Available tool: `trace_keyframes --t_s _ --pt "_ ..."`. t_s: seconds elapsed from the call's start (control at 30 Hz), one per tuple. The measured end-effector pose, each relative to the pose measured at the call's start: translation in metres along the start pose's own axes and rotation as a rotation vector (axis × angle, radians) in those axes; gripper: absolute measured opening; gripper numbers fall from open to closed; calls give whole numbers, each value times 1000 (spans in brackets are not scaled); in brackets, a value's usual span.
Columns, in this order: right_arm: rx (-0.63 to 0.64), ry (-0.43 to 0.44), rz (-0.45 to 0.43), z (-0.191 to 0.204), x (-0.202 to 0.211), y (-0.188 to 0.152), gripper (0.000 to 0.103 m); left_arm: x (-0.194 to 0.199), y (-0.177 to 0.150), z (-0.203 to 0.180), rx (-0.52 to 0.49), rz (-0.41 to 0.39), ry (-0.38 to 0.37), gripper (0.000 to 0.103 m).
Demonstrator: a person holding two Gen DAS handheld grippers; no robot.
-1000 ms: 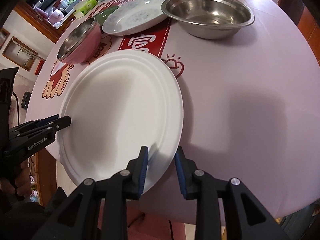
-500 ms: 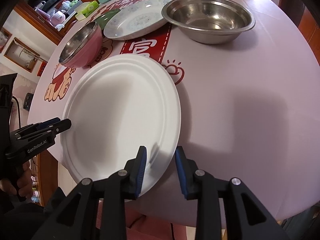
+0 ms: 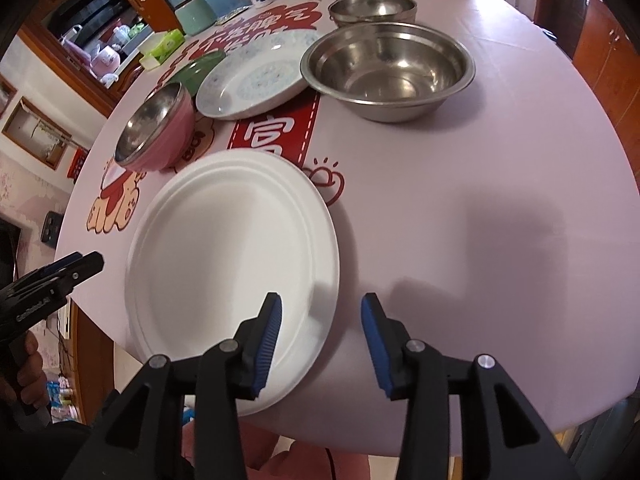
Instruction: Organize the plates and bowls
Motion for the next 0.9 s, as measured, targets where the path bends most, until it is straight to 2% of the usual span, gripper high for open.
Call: trace_keyframes --t_s 0.03,0.2,0.47,0.6,0.8,0.9 --pt "-7 0 -8 2 1 1 42 3 2 2 -4 -5 -3 62" --pt "-49 3 -43 16 7 5 42 20 14 13 -50 -33 -24 69" --pt "-123 -11 -103 47 15 11 43 38 36 32 -123 -61 -82 71" --pt "-182 -22 -137 65 17 13 48 42 49 44 -177 -71 -85 76" --pt "-280 -37 -199 88 21 17 49 43 69 62 -274 -81 -117 76" --pt "-332 -46 -239 99 23 19 49 39 80 73 -320 -80 -103 79"
Point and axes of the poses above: each gripper's, at about its wrist camera, not at the fingertips, and x roughly against the way its jaws point, z to its left, y to its top, the point moved 8 cm from there along -x, roughly the way its jaws point, and after that the axes turned 2 degrees about -x, right-handed, at the moved point
